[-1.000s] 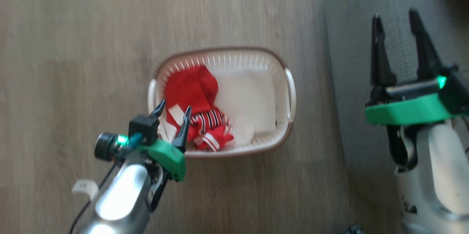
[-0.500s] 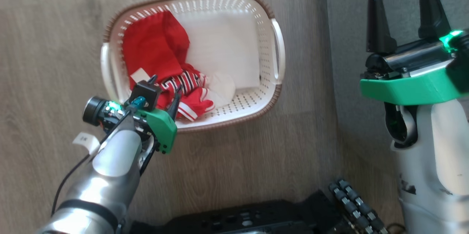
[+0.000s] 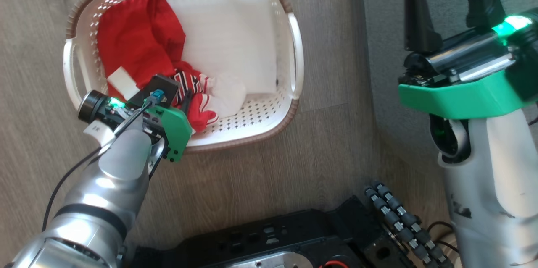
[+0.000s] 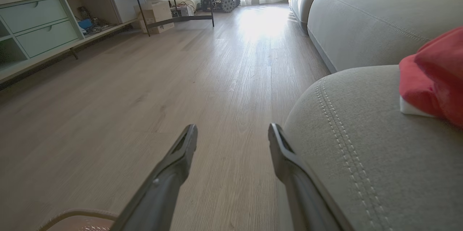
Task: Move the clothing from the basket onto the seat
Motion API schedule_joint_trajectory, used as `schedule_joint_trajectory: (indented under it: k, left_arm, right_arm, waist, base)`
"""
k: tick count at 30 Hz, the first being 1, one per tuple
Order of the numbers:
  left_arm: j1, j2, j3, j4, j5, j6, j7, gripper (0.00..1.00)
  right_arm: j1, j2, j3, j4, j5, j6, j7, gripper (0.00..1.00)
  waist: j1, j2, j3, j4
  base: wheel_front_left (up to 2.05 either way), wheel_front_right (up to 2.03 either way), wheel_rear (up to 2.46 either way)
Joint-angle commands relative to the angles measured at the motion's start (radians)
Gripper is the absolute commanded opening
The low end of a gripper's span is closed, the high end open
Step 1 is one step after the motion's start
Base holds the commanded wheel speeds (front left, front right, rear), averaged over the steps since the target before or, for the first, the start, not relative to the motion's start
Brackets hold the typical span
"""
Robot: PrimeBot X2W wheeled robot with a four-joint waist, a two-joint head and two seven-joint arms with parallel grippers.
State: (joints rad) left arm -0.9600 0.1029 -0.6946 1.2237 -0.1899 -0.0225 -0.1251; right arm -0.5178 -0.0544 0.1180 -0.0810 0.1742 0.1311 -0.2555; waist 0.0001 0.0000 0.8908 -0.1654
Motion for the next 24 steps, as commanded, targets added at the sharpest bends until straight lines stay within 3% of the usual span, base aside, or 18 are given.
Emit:
schedule_joint_trajectory:
  k: [1, 6, 7, 8, 9, 13, 14, 24]
  left_arm:
    - [0.013, 0.012, 0.007, 0.01, 0.003, -0.003, 0.021, 1.0]
    - [-0.005, 0.006, -0.009, 0.033, 0.004, -0.001, 0.059, 1.0]
    - [-0.007, 0.003, -0.012, 0.034, 0.004, -0.001, 0.059, 0.89]
    - [-0.009, 0.0, -0.014, 0.036, 0.004, -0.001, 0.059, 0.62]
    - [-0.01, -0.002, -0.016, 0.037, 0.003, 0.0, 0.06, 0.43]
    - [-0.012, -0.006, -0.022, 0.042, -0.002, 0.0, 0.059, 0.05]
    - [-0.012, -0.007, -0.023, 0.043, -0.003, 0.0, 0.058, 0.0]
    - [-0.007, -0.016, -0.031, 0.047, -0.018, 0.006, 0.012, 0.0]
  right_arm:
    - [0.019, 0.004, 0.026, -0.038, 0.009, 0.0, -0.006, 1.0]
    - [0.014, 0.004, 0.034, -0.042, 0.018, 0.0, -0.006, 1.0]
    - [0.013, 0.004, 0.034, -0.043, 0.019, 0.0, -0.006, 1.0]
    - [0.012, 0.004, 0.034, -0.043, 0.021, 0.0, -0.006, 1.0]
    - [0.012, 0.004, 0.035, -0.042, 0.022, 0.0, -0.006, 1.0]
    - [0.01, 0.004, 0.037, -0.04, 0.027, 0.0, -0.006, 1.0]
    - [0.01, 0.004, 0.037, -0.039, 0.029, 0.0, -0.006, 1.0]
    - [0.013, 0.004, 0.034, -0.021, 0.034, 0.0, -0.006, 1.0]
  waist:
    - [-0.0001, 0.0, 0.009, -0.009]
    - [-0.0001, 0.0, 0.02, -0.023]
    - [-0.0001, 0.0, 0.02, -0.024]
    - [-0.0001, 0.0, 0.02, -0.025]
    - [-0.0001, 0.0, 0.02, -0.026]
    - [-0.0001, 0.0, 0.018, -0.029]
    - [-0.0001, 0.0, 0.017, -0.03]
    - [-0.0001, 0.0, -0.018, -0.025]
  base:
    - [0.0, 0.0, 0.0]
    - [0.0, 0.0, 0.0]
    - [0.0, 0.0, 0.0]
    - [0.0, 0.0, 0.0]
    - [0.0, 0.0, 0.0]
    - [0.0, 0.0, 0.0]
    - [0.0, 0.0, 0.0]
    - [0.0, 0.0, 0.0]
